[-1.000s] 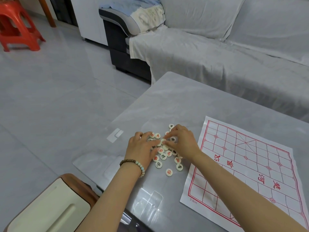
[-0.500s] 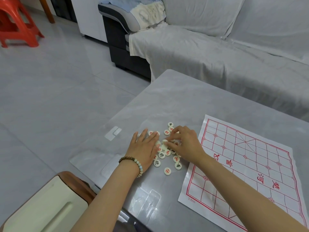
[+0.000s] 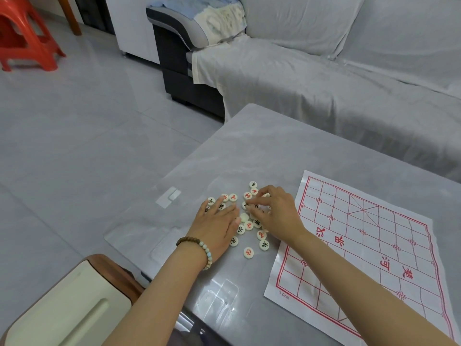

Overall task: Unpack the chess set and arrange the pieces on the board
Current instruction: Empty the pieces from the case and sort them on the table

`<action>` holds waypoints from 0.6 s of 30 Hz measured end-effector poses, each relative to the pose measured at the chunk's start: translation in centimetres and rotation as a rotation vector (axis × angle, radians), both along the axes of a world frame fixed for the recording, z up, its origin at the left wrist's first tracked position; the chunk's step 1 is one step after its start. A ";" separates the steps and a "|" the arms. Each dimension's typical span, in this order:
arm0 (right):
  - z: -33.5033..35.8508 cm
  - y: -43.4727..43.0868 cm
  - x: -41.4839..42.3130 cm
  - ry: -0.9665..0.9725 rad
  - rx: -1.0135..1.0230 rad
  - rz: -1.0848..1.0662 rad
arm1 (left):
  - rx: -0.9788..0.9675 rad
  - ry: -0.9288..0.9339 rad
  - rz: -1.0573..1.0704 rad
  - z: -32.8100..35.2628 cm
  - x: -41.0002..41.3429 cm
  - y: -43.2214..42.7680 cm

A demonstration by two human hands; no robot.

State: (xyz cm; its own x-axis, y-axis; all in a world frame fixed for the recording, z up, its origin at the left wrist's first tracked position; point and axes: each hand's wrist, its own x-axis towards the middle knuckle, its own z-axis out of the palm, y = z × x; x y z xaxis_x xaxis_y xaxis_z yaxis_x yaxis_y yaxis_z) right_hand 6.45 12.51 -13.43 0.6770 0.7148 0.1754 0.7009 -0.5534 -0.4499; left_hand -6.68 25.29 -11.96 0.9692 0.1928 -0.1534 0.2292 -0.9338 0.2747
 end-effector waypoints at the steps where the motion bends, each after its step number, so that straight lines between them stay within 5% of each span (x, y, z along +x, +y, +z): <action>1: -0.1 -0.4 -0.3 -0.005 -0.006 0.016 | 0.007 0.005 -0.001 -0.1 -0.1 0.0; 11: 0.4 -0.6 -0.5 -0.049 -0.213 0.081 | 0.048 0.032 0.008 -0.4 0.8 0.0; 18: 0.1 -2.4 -0.3 -0.079 0.054 -0.004 | 0.143 -0.119 0.034 0.1 1.6 0.1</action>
